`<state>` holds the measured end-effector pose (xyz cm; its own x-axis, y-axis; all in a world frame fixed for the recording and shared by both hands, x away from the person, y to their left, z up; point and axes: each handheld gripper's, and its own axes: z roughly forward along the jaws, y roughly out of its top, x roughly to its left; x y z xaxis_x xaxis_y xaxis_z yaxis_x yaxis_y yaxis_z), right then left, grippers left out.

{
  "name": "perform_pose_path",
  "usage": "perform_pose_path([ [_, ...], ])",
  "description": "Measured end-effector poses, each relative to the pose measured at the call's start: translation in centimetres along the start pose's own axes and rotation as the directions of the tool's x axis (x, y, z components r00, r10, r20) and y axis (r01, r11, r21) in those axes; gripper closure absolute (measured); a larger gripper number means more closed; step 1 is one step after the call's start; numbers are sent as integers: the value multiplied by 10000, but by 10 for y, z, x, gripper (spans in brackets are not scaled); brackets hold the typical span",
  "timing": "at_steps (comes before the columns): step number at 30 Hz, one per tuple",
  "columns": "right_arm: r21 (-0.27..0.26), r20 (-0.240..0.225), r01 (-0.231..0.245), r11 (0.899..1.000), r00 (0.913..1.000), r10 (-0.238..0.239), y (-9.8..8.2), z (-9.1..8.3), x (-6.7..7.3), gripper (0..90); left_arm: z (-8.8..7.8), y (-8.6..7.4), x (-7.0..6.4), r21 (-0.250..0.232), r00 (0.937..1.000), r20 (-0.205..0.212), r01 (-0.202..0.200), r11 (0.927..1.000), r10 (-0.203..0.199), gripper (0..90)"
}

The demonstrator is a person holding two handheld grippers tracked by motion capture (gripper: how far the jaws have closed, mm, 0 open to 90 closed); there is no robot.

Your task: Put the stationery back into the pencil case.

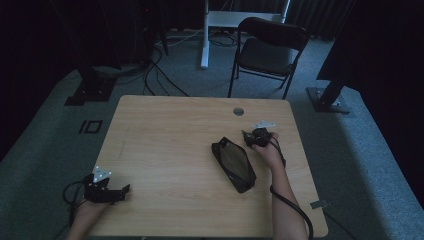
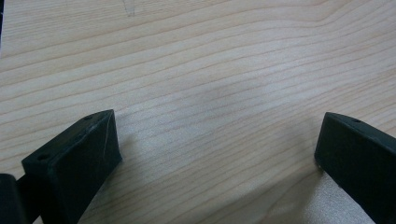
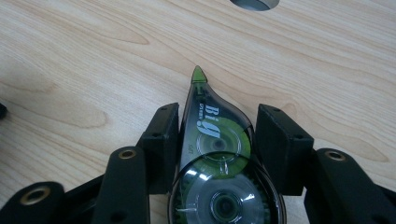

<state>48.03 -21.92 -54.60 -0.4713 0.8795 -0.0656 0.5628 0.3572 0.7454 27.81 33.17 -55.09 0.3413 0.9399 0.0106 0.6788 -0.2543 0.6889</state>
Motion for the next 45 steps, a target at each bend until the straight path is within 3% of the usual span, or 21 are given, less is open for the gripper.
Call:
perform_pose_path([
  [6, 437, 21, -217, 9988, 9998, 216, 4, -2, 0, 510, 0, 0, 0, 0, 10000, -1, -2, 10000, 2, 0],
  [13, 385, -50, -585, 9975, 9983, 587, 2, -7, -4, 513, 0, 0, 0, -3, 10000, -1, 3, 10000, -3, 0],
  [30, 228, 290, -1056, 9941, 9941, 1049, 12, -48, -6, 514, 0, 0, 0, -3, 10000, -1, 6, 10000, -6, 0],
  [33, 223, 365, -1203, 9925, 9922, 1194, 15, -61, -3, 514, 0, 0, 0, -2, 10000, -2, 4, 10000, -4, 0],
  [45, 36, 265, -830, 9965, 9962, 829, 32, -99, 20, 514, 0, 0, 0, 4, 10000, -1, 0, 10000, 0, 0],
])
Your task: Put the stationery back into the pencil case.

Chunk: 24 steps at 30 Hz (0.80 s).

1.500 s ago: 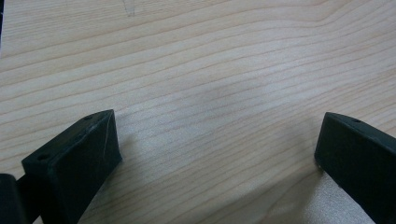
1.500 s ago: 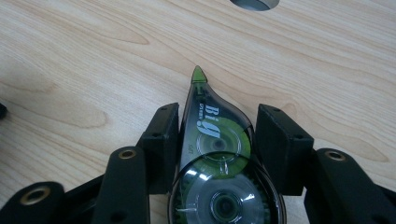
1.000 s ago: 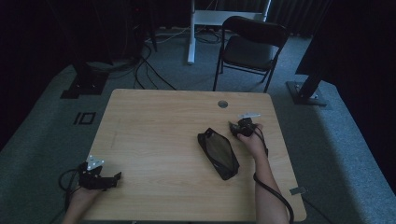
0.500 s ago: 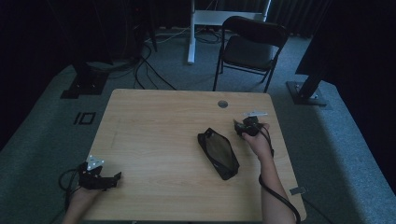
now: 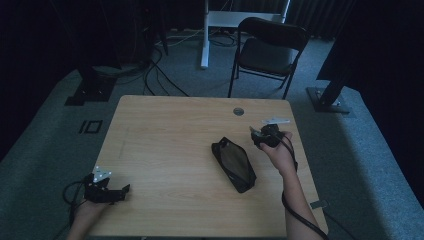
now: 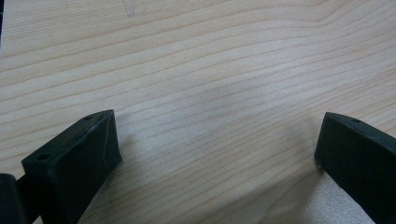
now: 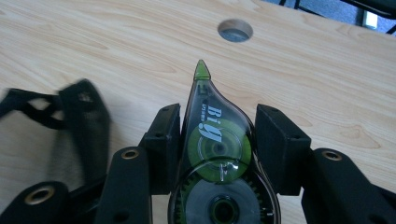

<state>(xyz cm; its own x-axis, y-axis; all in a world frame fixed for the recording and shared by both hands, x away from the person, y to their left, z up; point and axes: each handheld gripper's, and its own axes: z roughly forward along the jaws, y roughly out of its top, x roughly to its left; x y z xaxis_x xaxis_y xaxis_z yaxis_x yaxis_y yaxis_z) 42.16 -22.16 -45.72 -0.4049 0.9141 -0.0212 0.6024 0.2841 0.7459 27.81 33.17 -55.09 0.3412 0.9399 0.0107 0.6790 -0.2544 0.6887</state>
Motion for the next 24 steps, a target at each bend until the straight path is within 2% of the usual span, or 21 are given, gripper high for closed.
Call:
perform_pose_path([
  [7, -266, -267, 38, 9996, 9996, -45, 10, -19, 23, 515, 0, 0, 0, -5, 10000, 0, 6, 10000, -6, 0],
  [9, -312, -290, 35, 9995, 9996, -44, 11, -21, 26, 515, 0, 0, 0, -3, 10000, 0, 4, 10000, -4, 0],
  [11, -386, -434, -10, 9993, 9991, -6, 14, -26, 37, 515, 0, 0, 0, -1, 10000, 0, 4, 10000, -4, 0],
  [18, -281, -840, -227, 9993, 9963, 203, 10, -29, 62, 515, 0, 0, 0, -4, 10000, -1, 3, 10000, -3, 0],
  [24, -122, -1129, -179, 9998, 9935, 164, 7, -28, 80, 515, 0, 0, 0, -3, 10000, 0, 5, 10000, -5, 0],
])
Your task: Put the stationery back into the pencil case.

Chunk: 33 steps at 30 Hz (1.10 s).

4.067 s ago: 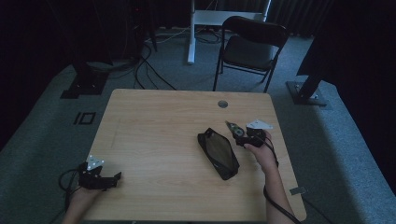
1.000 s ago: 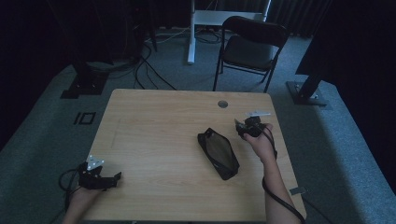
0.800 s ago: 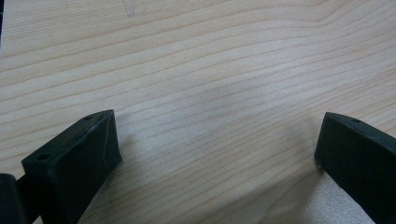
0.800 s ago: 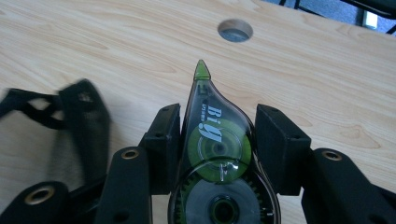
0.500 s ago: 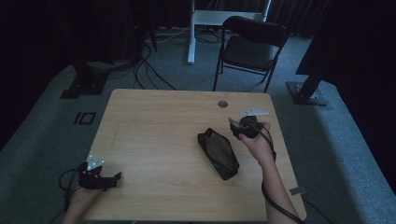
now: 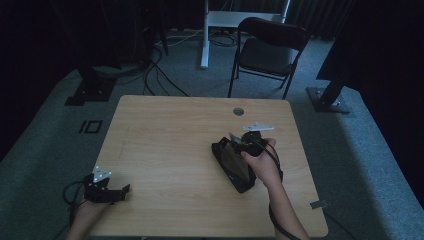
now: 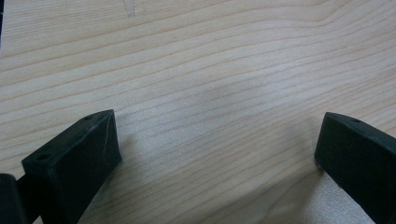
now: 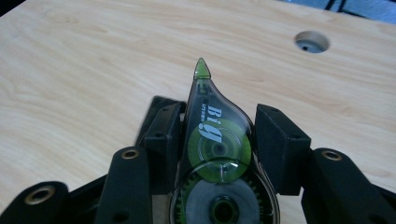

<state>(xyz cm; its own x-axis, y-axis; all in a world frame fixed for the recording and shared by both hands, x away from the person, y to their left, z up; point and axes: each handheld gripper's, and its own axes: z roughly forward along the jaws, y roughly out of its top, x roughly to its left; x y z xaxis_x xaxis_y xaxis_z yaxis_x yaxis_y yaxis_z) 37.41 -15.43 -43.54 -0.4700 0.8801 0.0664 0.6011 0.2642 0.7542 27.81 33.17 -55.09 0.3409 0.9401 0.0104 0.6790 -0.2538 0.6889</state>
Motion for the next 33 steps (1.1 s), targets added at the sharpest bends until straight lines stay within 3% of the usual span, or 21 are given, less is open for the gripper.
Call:
perform_pose_path([
  [12, 533, 13, -101, 9985, 9999, 100, -9, 13, 19, 515, 0, 0, 0, 0, 10000, 1, -3, 10000, 3, 0],
  [26, 1314, -3, -229, 9911, 9997, 231, -25, 27, 18, 515, 0, 0, 0, 0, 10000, -1, -1, 10000, 1, 0],
  [33, 1900, 87, -386, 9810, 9993, 376, -31, 40, 17, 515, 0, 0, 0, 1, 10000, 0, -1, 10000, 1, 0],
])
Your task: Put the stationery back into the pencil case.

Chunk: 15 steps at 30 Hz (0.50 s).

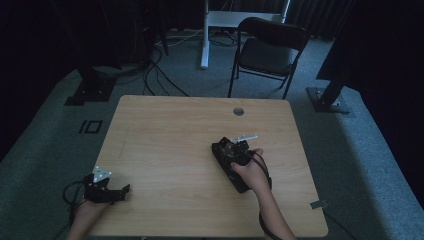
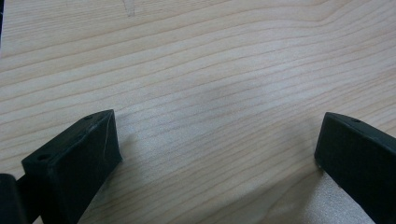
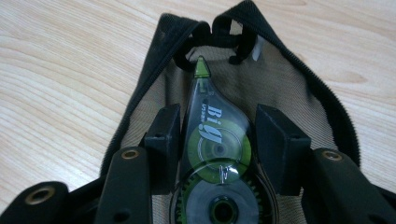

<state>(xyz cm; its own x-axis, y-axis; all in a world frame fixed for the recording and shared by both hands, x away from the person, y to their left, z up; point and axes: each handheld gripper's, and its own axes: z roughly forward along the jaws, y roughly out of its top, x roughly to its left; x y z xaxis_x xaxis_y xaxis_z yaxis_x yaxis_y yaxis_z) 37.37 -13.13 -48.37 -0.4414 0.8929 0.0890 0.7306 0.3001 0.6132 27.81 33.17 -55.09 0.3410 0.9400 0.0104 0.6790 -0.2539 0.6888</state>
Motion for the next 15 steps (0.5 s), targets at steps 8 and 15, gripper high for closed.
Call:
perform_pose_path([
  [8, 417, 257, 13, 9991, 9997, -23, 3, 8, 1, 515, 0, 0, 0, -2, 10000, 1, -1, 10000, 1, 0],
  [15, 704, 321, 23, 9975, 9995, -45, 5, 14, 2, 515, 0, 0, 0, 1, 10000, 1, -1, 10000, 1, 0],
])
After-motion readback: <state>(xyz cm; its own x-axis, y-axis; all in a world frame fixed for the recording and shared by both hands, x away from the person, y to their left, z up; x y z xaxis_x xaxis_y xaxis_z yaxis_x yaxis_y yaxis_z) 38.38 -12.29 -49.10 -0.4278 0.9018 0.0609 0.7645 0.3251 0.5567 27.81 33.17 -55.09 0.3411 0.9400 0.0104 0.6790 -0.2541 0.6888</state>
